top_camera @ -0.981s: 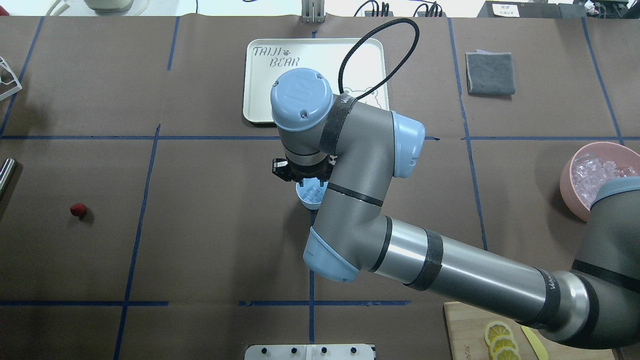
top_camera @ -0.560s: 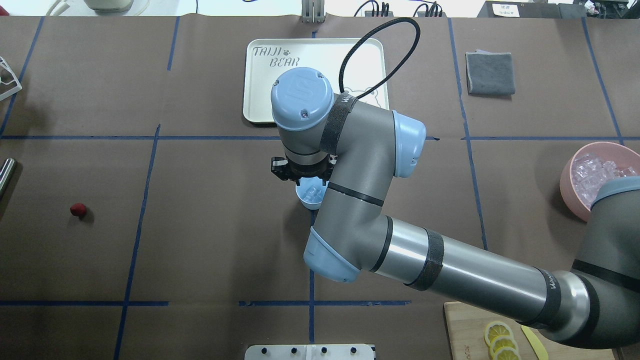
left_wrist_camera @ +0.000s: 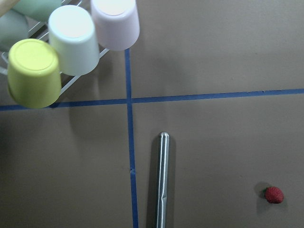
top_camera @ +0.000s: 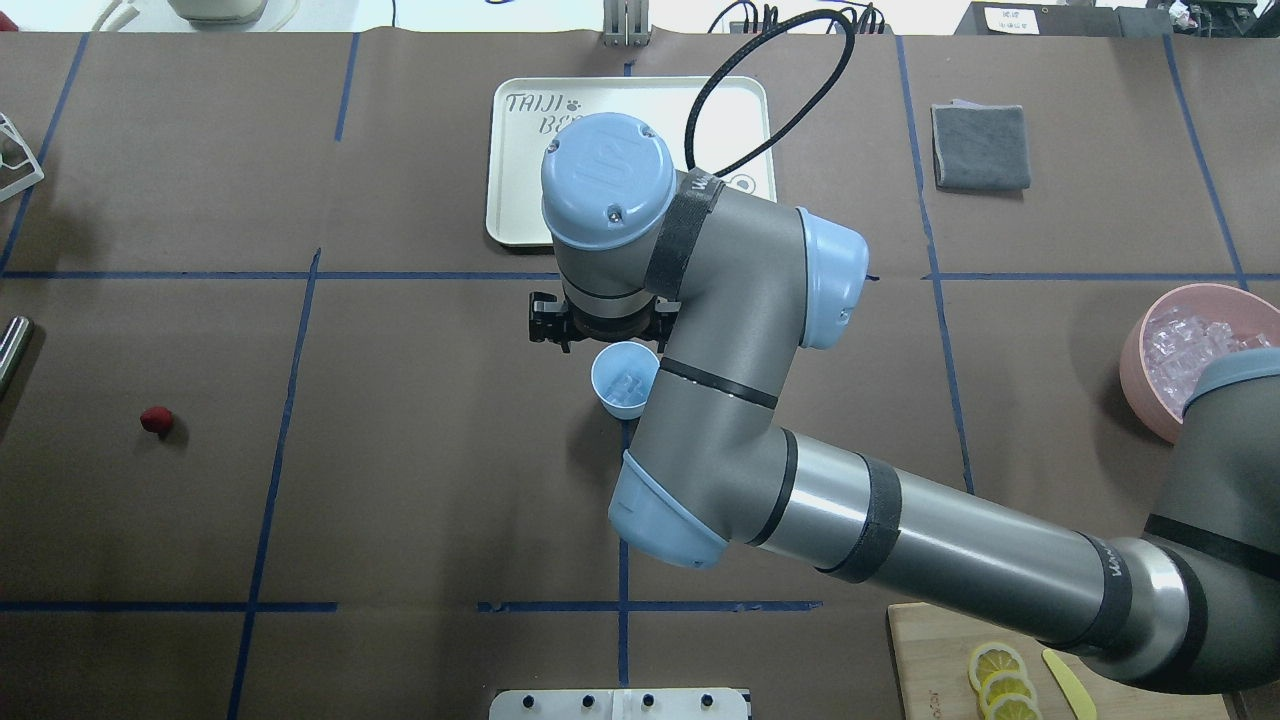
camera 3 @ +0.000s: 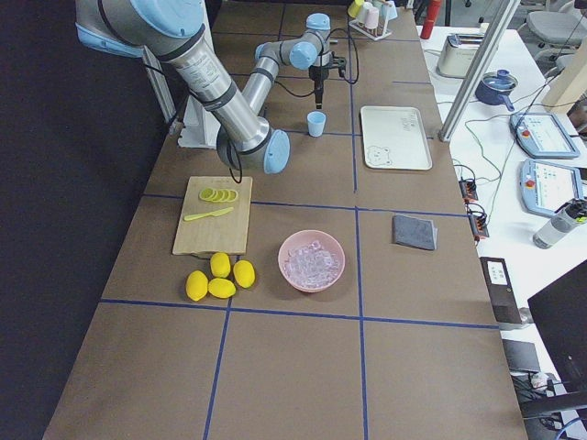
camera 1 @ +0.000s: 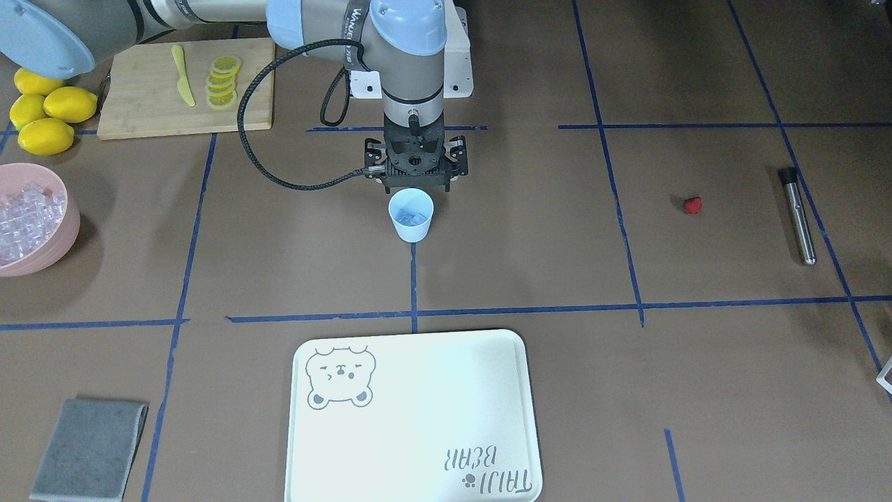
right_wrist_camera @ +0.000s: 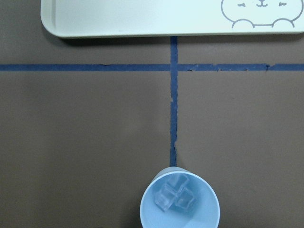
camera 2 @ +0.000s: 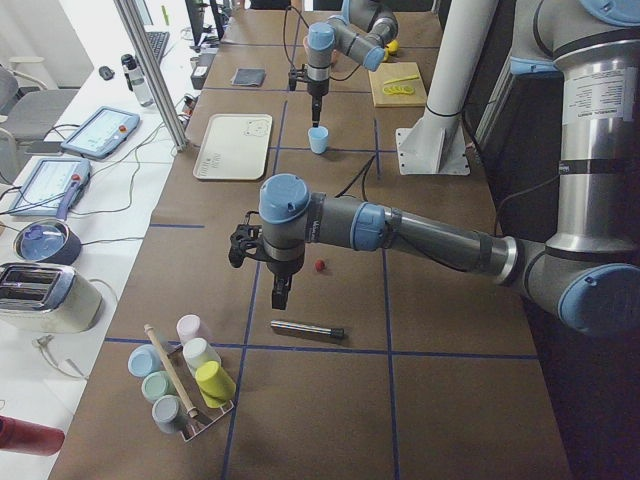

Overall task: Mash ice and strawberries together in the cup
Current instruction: 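Withdraw the right gripper away from the cup while the left gripper moves to the strawberry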

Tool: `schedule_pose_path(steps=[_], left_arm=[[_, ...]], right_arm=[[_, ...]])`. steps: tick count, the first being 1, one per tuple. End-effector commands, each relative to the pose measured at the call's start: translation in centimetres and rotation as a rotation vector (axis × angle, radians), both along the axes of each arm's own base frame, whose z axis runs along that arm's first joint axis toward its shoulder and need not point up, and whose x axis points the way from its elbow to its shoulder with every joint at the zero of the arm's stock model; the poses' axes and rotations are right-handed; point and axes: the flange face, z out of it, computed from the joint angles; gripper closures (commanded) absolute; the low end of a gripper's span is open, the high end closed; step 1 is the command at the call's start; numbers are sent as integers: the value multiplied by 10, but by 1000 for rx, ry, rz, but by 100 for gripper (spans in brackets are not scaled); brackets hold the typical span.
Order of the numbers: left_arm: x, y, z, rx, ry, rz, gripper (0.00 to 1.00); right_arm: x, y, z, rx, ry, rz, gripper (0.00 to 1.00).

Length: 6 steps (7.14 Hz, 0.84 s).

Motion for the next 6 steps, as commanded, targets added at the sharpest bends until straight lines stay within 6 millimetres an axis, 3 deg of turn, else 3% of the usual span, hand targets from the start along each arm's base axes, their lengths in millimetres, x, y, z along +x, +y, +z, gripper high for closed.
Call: schedule_pose_path(steps=[1, 2, 3, 5, 6], left_arm=[[33, -4, -15, 51, 17, 27, 0], [69, -1, -31, 31, 49, -15, 0], [95, 22, -24, 18, 92, -51, 0], [149, 47, -17, 8, 93, -117, 1], [177, 52, -18, -3, 76, -151, 2]], right_arm=[[56, -33, 6, 19, -10, 75, 0], [87, -41, 23, 32, 16, 76, 0], [125, -49, 40, 91, 66, 29, 0], [200, -88, 76, 124, 114, -77, 0], [230, -95, 101, 152, 105, -117, 0]])
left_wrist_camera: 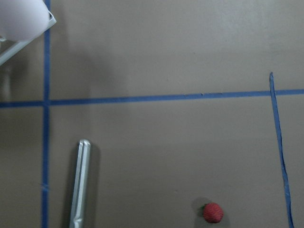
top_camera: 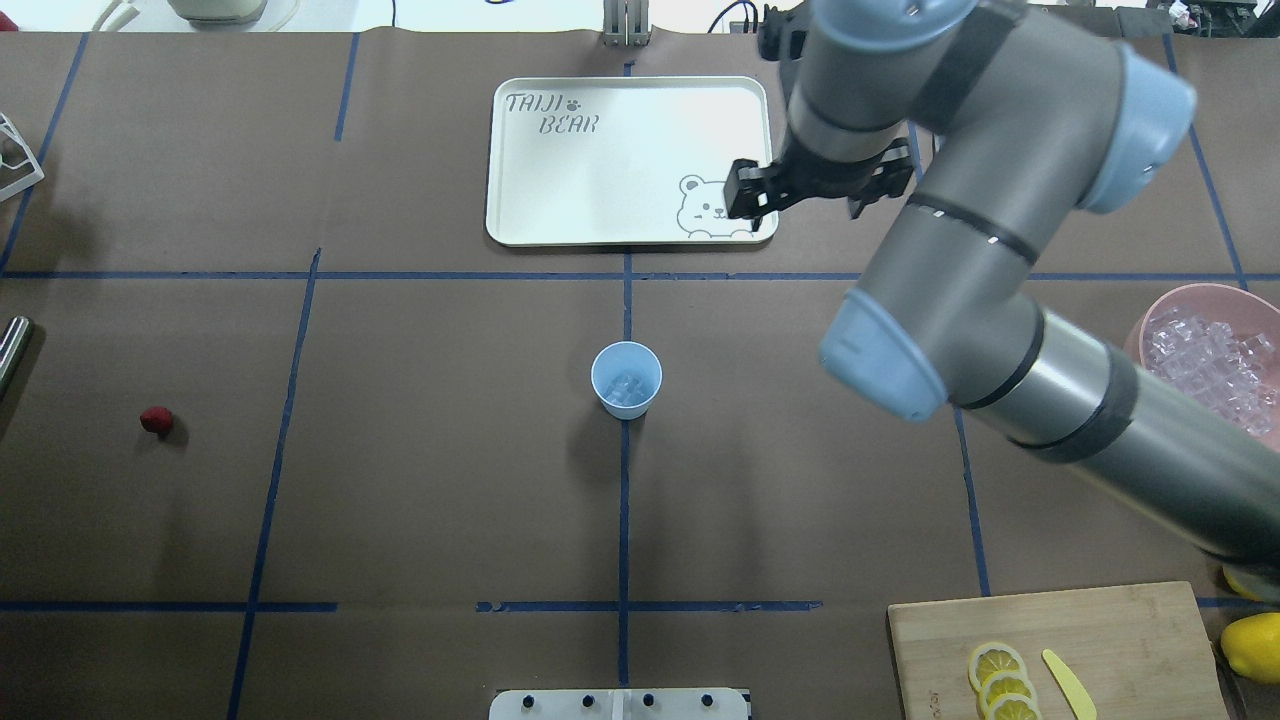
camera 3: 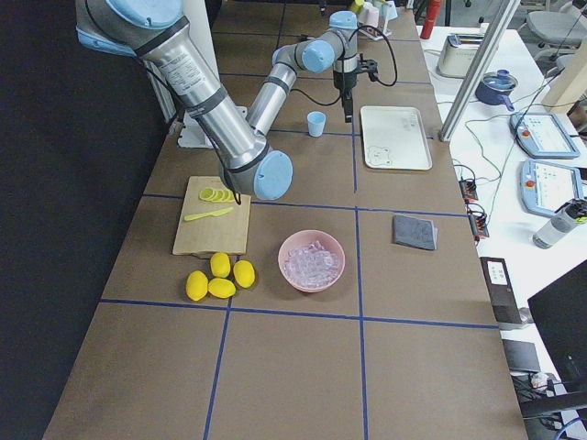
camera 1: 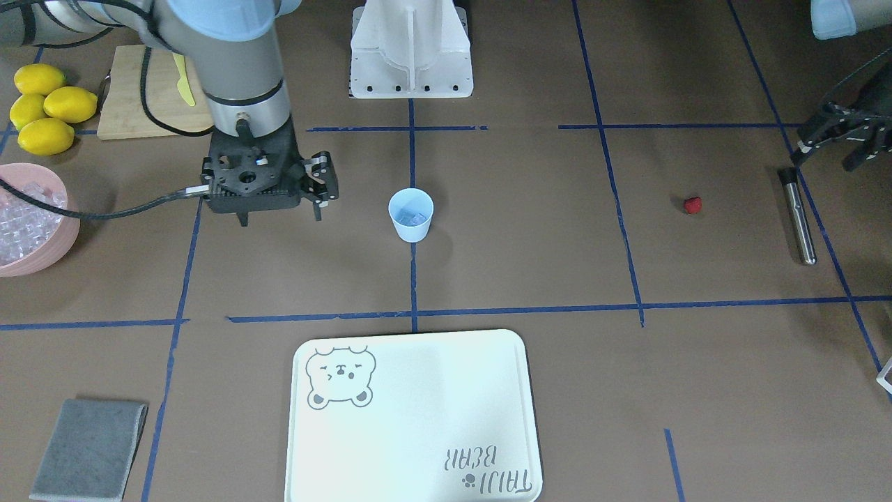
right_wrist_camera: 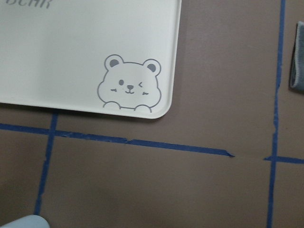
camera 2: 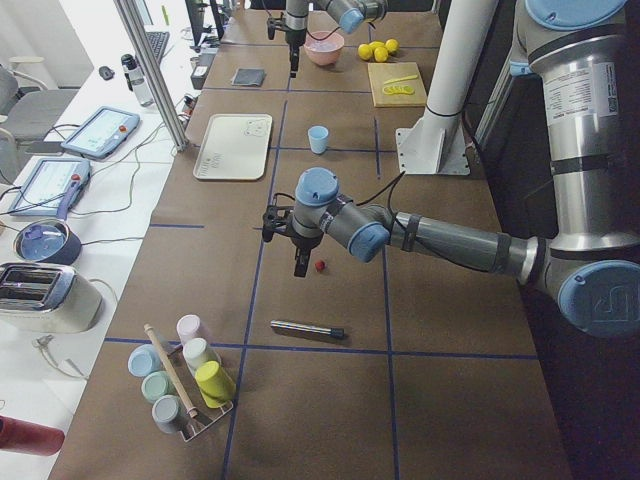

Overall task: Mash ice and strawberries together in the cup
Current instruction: 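Withdraw the right gripper away from the cup while the left gripper moves to the strawberry, then grasp the red strawberry with the left gripper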

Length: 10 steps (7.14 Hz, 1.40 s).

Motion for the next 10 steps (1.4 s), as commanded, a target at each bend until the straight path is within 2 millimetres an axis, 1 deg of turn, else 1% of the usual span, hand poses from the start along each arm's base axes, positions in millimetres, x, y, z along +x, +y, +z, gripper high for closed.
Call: schedule_pose_path(steps=[1, 2, 3, 4, 5, 6, 7, 8, 10], left_arm=[[62, 17, 3, -28, -23, -45, 3], [106, 22, 5, -21, -45, -60, 3], [128, 22, 12, -19, -38, -87, 3], [139, 20, 23, -21, -19, -94, 3], [147, 21, 25, -21, -8, -125, 3], [159, 26, 25, -7, -21, -122, 3], [164, 27, 31, -12, -31, -115, 3], [166, 25, 32, -12, -32, -115, 3], [174, 28, 32, -25, -27, -108, 3]], right_arm=[[55, -13, 46, 22, -8, -53, 0], [66, -8, 64, 44, -18, -50, 0], [79, -11, 72, 57, -34, -33, 0], [87, -13, 77, 46, -43, -27, 0], [95, -14, 79, 45, -45, -19, 0], [99, -12, 85, 34, -42, -10, 0], [102, -9, 86, 34, -43, -8, 0], [105, -4, 91, 22, -44, 3, 1], [103, -3, 89, 25, -43, 8, 1]])
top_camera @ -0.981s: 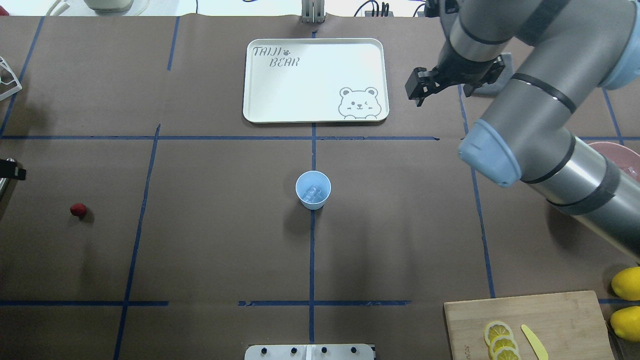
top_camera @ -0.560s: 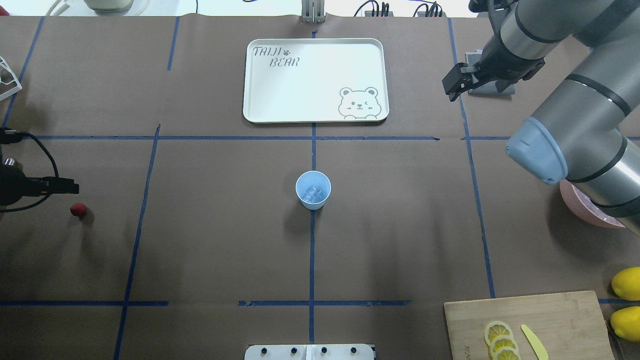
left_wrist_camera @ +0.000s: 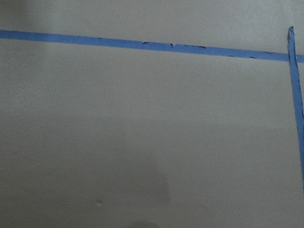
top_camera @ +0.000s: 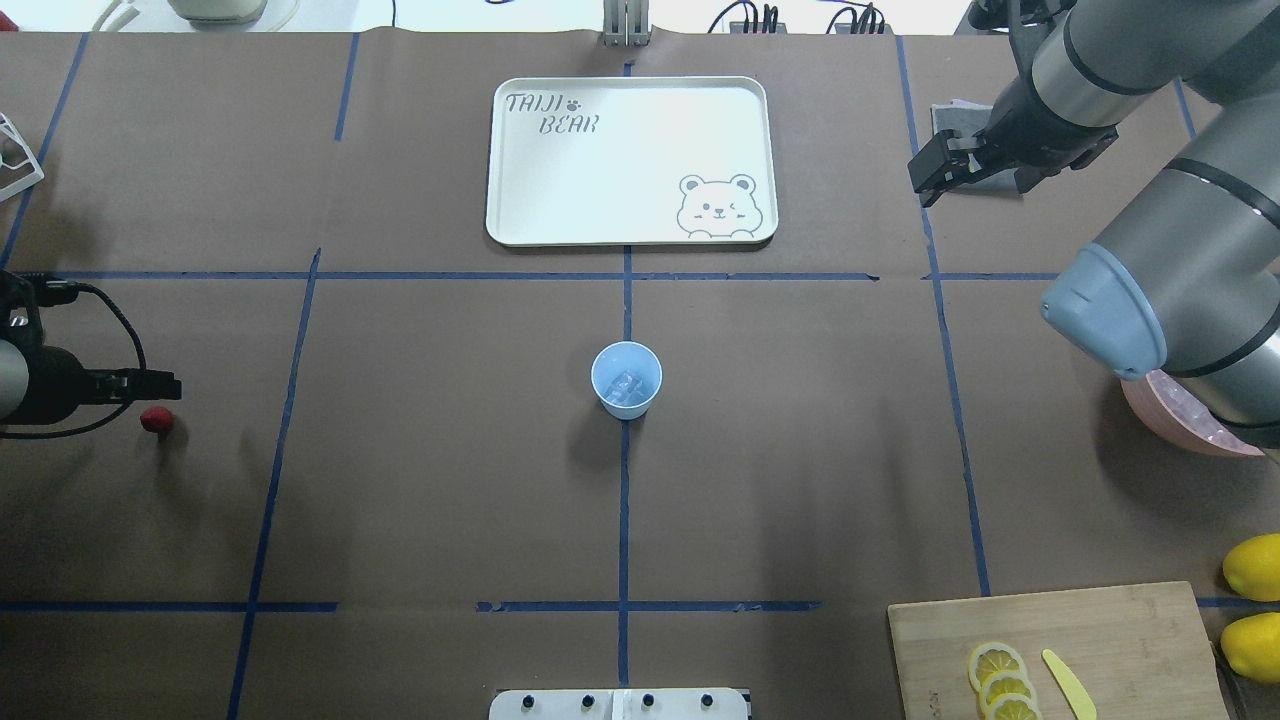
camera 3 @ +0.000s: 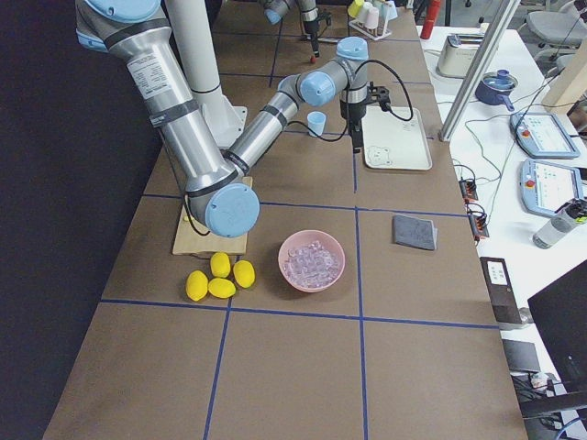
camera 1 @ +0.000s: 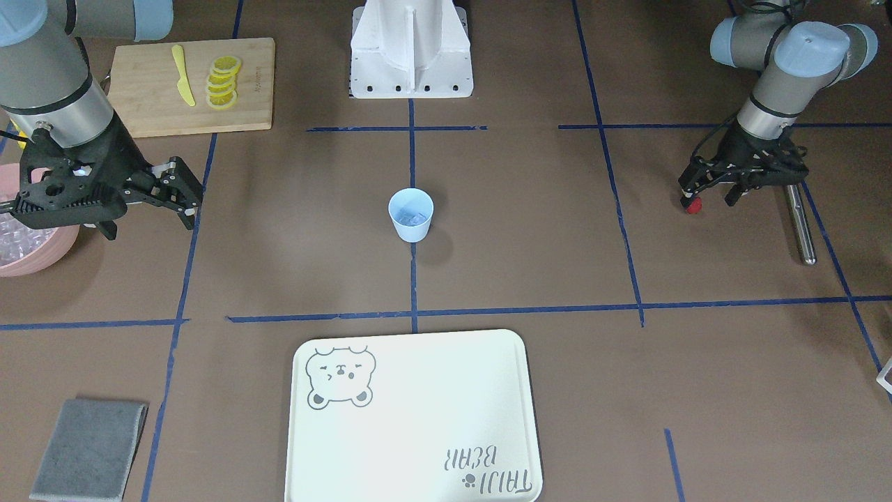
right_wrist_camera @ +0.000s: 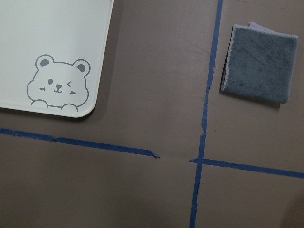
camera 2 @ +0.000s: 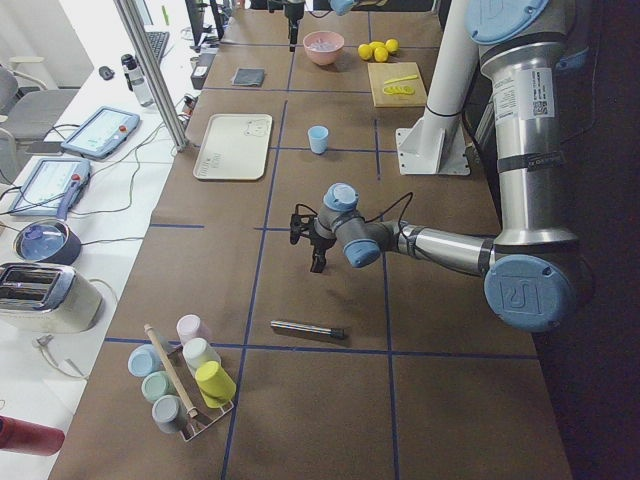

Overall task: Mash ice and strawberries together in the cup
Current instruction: 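Grasp the red strawberry with the left gripper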

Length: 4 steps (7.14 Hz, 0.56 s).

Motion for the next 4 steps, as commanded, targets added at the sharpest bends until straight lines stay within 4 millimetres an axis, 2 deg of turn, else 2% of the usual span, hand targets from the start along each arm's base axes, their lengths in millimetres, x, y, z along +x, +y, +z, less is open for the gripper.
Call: schedule_pose_path(steps=[1, 2, 4], left_arm=[[7, 3, 4, -12, -4, 6, 3], [13, 5, 12, -2, -33, -4, 3], [22, 7, 13, 2, -39, 6, 5]], right_arm=[[1, 1, 0, 19, 1, -6, 1], [1, 2, 1, 21, -4, -8, 1], [1, 2, 1, 16, -12, -2, 1]])
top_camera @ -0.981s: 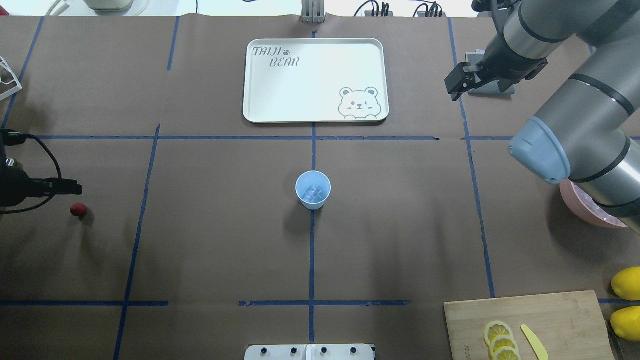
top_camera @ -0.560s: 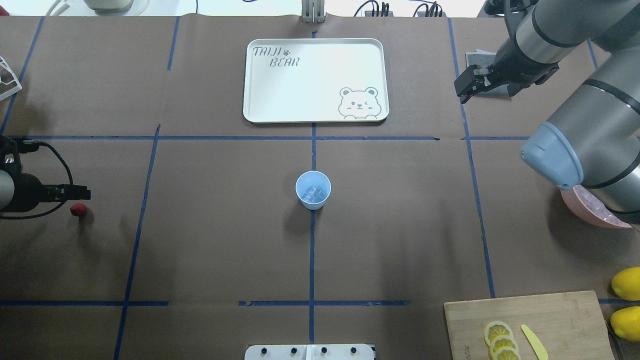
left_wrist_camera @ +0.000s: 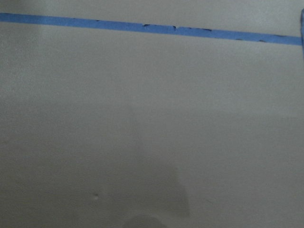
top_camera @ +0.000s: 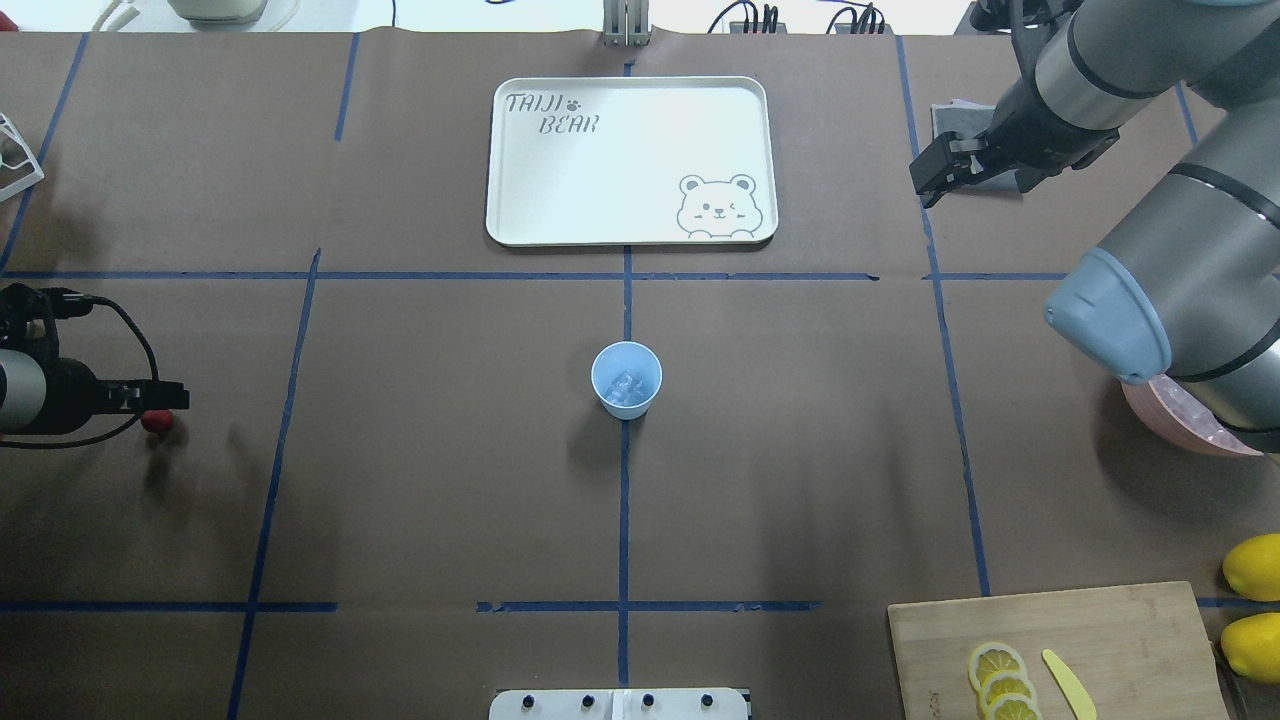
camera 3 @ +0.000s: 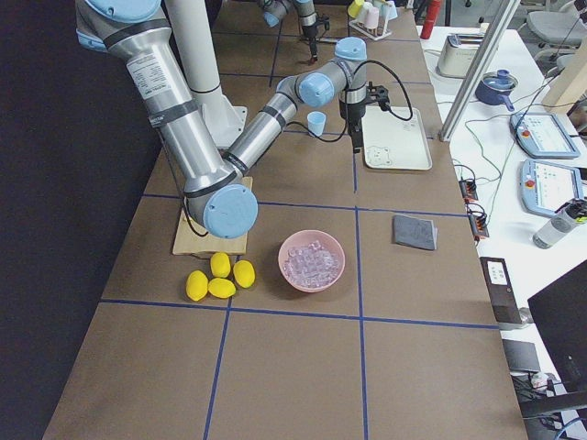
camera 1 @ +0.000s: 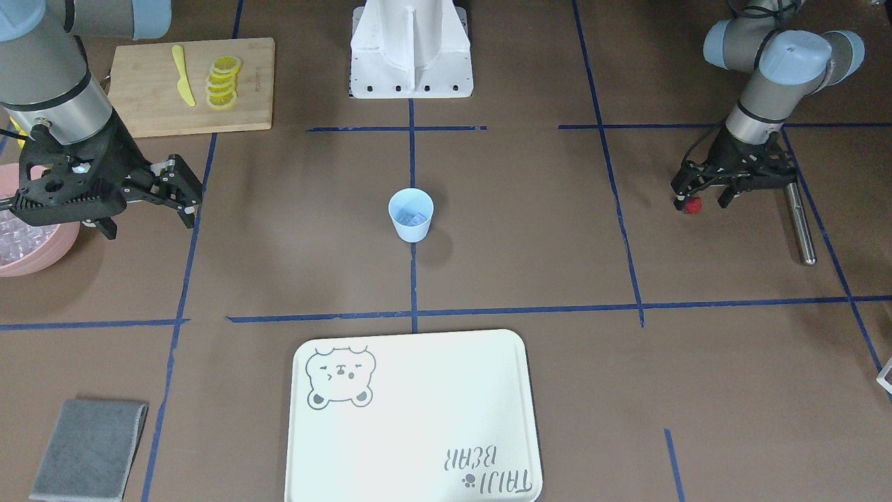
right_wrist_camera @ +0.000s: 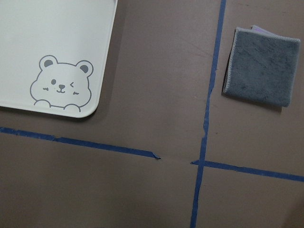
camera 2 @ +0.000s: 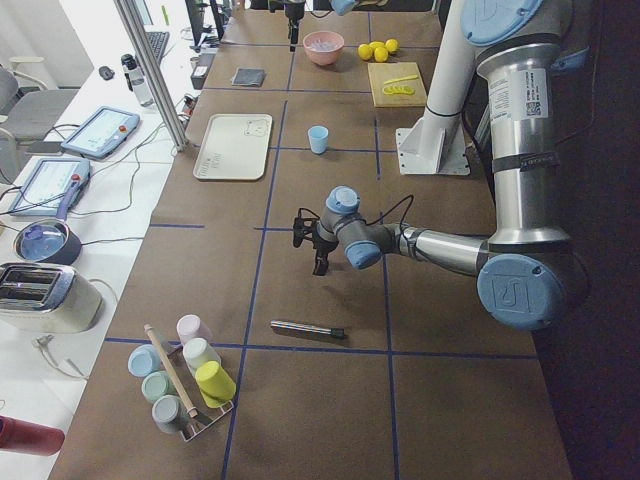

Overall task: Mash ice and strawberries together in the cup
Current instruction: 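Grasp the red strawberry with the left gripper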

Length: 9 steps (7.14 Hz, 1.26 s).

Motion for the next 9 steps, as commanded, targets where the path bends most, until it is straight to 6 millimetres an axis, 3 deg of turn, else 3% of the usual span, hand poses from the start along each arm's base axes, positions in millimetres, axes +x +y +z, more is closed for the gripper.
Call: schedule_pose_path(steps=[1, 4, 9], left_arm=[[5, 1, 1, 0, -8, 3, 7], [6, 1, 5, -9, -9, 7, 14], [6, 1, 5, -9, -13, 13, 38]], right_arm=[[0, 0, 0, -5, -6, 5, 1], [0, 0, -2, -2, -9, 6, 1], [0, 0, -2, -2, -9, 6, 1]])
